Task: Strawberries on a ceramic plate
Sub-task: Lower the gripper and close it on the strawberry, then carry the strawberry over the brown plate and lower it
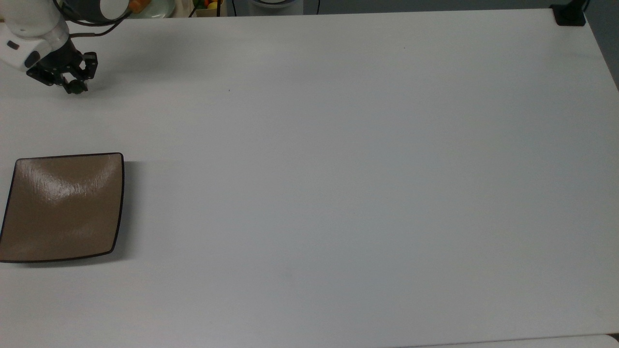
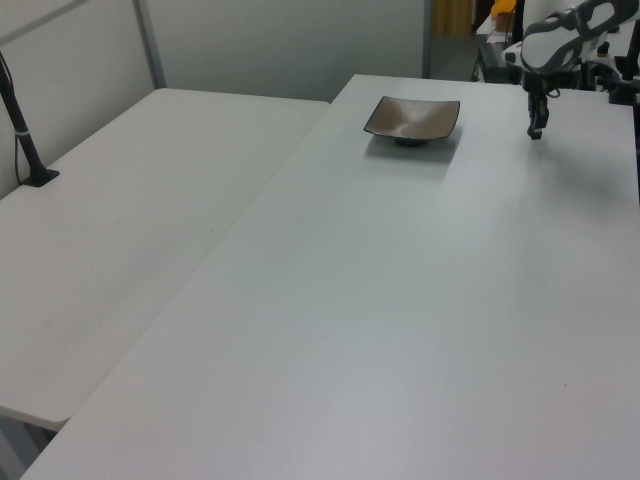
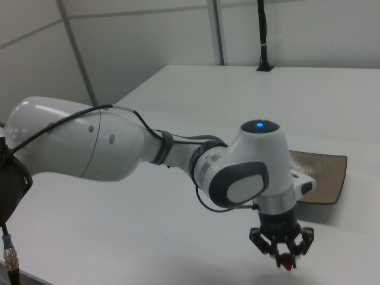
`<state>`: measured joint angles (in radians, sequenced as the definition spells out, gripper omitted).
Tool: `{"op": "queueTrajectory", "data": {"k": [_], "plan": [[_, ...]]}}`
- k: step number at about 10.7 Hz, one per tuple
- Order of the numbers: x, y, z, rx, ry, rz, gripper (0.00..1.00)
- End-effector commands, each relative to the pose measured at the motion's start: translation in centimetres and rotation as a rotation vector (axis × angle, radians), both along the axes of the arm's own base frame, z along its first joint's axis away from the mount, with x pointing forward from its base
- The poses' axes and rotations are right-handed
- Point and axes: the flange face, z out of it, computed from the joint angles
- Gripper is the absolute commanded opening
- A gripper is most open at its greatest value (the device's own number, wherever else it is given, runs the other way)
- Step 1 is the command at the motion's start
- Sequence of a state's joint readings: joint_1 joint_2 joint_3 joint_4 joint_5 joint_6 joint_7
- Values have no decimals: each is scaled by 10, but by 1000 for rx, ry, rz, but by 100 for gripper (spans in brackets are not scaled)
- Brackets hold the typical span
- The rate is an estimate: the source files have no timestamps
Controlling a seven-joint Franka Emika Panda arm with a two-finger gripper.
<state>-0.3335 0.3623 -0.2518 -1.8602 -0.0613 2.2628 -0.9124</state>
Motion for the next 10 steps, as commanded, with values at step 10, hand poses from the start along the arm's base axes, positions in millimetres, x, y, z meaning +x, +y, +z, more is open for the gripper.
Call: {"op": "queueTrajectory", "data": {"k": [10], "plan": [[101,26,84,138,-428,-288,10]]}}
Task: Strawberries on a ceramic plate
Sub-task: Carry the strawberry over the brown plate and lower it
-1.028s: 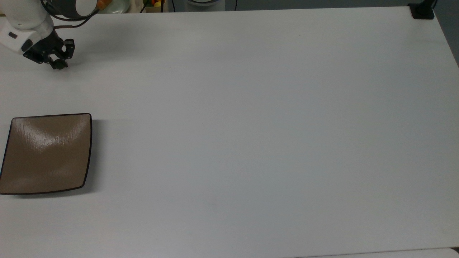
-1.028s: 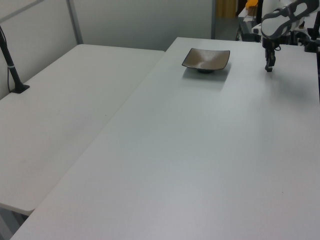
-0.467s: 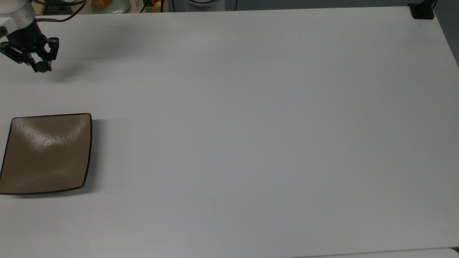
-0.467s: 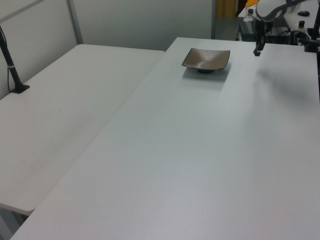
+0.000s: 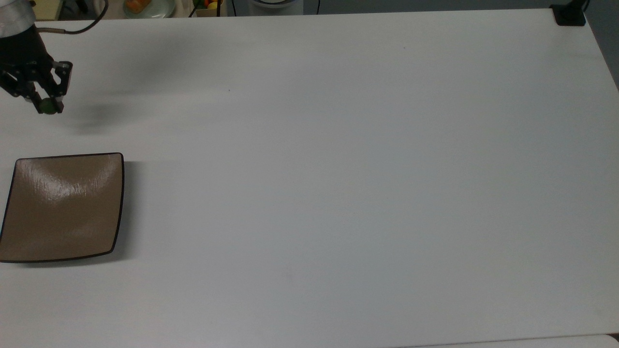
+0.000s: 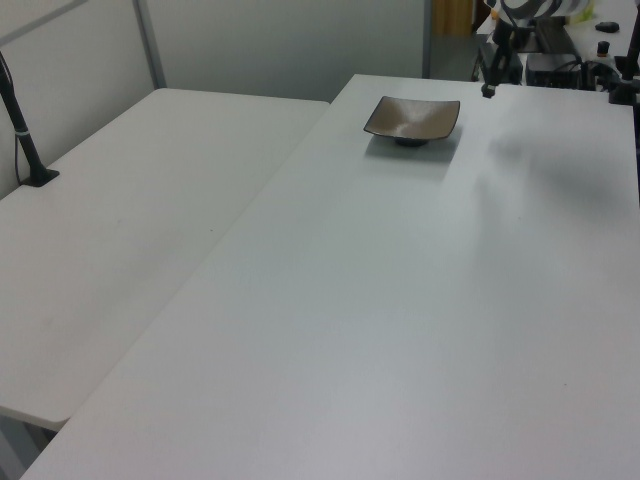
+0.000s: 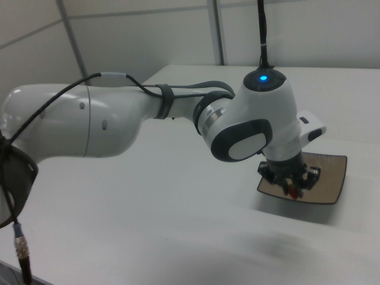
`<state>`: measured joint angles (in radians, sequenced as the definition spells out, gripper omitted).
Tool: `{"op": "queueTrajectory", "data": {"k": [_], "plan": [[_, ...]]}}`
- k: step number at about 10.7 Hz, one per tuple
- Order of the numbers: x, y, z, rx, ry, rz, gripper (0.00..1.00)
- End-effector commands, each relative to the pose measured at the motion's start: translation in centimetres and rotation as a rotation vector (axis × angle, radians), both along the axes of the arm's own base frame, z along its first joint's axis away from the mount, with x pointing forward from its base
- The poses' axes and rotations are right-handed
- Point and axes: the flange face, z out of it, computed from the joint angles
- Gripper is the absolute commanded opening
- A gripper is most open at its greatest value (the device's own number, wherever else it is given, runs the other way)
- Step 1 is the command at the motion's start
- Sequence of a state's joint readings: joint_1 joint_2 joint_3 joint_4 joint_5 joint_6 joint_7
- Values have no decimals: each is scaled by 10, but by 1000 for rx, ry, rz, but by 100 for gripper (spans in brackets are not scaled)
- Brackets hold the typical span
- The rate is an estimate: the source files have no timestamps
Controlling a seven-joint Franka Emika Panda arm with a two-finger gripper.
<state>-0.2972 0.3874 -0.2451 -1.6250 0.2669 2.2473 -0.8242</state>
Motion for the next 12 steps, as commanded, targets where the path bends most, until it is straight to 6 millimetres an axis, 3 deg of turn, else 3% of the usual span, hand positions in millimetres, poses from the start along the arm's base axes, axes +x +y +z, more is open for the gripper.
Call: {"op": "queueTrajectory", "data": {"k": [1,2,4,6,10,12], "plan": [[44,20,-18,-2,-136,-133,10],[62,32,-27,0,-184,-166,10],[85,35,-37,17,-208,-236,10],[93,35,-47,-8,-278,-262,10],[110,53,-88,-1,-363,-304,11],[115,64,-100,4,-373,-294,13]]}}
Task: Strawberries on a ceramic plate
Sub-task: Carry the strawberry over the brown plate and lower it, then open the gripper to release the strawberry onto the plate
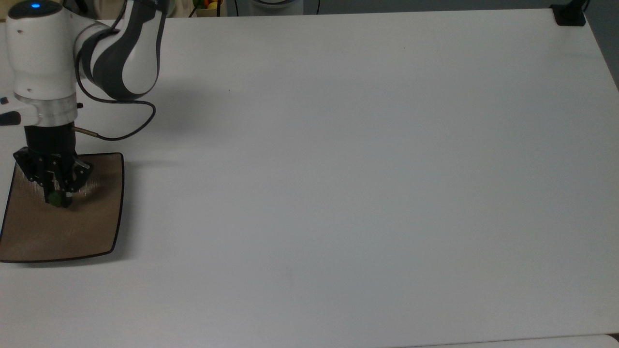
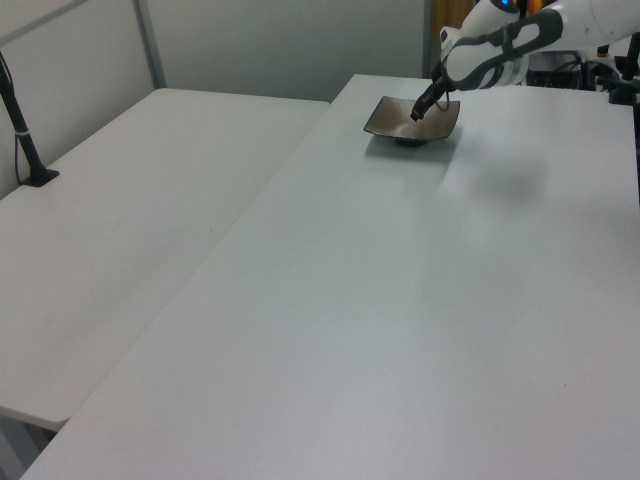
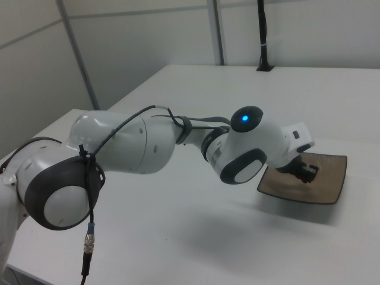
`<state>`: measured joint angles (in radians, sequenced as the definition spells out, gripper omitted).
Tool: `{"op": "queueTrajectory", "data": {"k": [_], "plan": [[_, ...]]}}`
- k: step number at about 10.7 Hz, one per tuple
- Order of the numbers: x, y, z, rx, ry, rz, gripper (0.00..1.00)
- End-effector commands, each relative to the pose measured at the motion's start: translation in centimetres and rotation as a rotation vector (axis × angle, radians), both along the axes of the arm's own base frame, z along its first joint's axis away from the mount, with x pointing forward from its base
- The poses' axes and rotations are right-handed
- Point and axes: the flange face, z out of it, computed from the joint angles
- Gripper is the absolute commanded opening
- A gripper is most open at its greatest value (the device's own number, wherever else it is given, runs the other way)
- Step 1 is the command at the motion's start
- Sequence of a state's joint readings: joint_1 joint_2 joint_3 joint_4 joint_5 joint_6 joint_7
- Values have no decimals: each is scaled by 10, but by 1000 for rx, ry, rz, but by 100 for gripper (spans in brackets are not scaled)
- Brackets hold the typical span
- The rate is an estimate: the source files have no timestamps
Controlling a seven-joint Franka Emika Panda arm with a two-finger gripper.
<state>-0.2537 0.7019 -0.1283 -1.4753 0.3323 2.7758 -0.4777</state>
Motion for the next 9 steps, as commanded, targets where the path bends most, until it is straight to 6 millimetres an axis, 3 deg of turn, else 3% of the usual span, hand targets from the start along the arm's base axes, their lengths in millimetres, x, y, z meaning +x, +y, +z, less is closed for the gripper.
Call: {"op": "queueTrajectory", "data": {"k": [1,2,3,5,9], "plan": [[10,9,-6,10,-36,-13,15],[10,8,-6,11,-36,-15,27],[10,10,-6,10,-36,-12,47],[11,12,-5,9,-36,-9,100],[6,24,23,-1,-44,19,100]]}}
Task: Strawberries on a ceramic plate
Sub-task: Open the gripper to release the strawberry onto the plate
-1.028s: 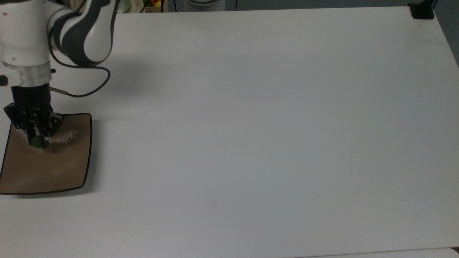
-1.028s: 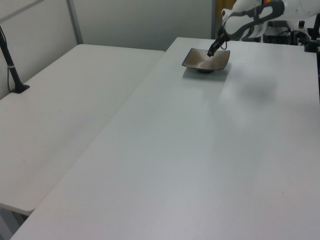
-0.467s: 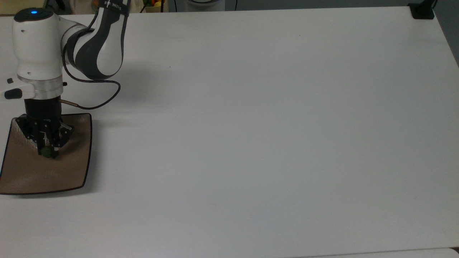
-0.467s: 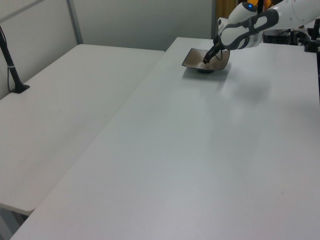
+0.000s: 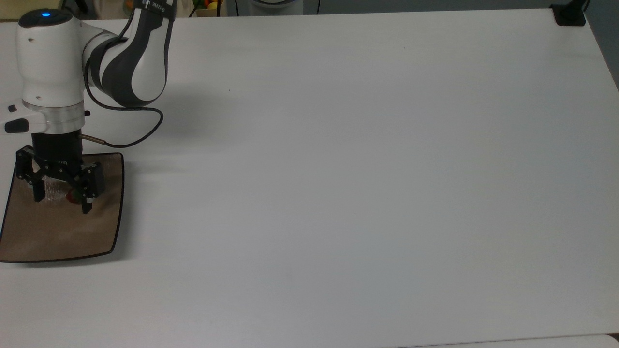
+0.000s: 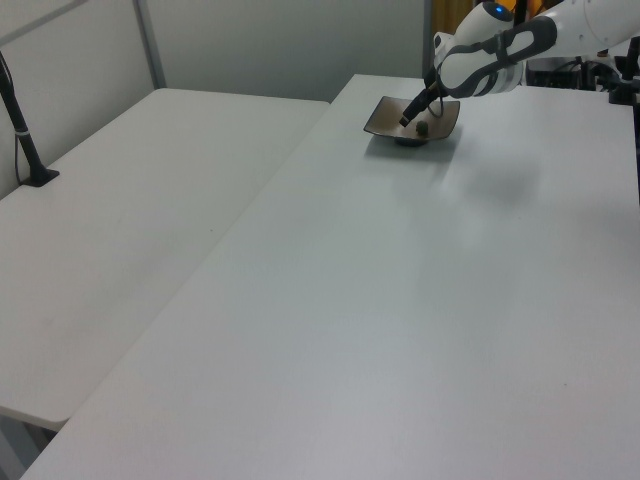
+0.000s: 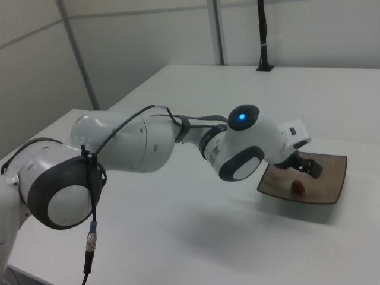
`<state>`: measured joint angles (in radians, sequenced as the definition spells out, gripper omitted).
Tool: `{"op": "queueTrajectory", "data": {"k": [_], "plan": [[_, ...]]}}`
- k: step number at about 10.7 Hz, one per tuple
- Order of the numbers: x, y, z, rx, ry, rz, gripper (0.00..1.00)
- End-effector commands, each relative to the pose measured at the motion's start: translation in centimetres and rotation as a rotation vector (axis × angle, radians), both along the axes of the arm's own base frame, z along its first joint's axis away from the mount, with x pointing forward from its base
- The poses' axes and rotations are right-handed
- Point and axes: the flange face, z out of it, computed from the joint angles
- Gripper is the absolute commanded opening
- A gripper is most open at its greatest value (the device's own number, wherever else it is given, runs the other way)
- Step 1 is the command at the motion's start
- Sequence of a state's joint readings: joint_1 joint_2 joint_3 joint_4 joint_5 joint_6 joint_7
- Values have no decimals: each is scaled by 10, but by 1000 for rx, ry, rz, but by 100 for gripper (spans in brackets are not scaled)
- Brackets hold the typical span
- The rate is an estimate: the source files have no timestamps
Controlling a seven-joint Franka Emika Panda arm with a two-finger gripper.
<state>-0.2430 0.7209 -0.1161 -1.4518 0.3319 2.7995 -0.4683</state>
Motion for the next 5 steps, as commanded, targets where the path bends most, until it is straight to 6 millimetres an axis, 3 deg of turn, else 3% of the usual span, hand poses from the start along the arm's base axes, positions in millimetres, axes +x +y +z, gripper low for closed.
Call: {"op": "queueTrajectory", "data": {"k": [1,2,5], "plan": [[-11,17,34,6,-19,11,100],[-18,27,47,16,-10,23,100],[-46,41,109,127,122,79,100]]}}
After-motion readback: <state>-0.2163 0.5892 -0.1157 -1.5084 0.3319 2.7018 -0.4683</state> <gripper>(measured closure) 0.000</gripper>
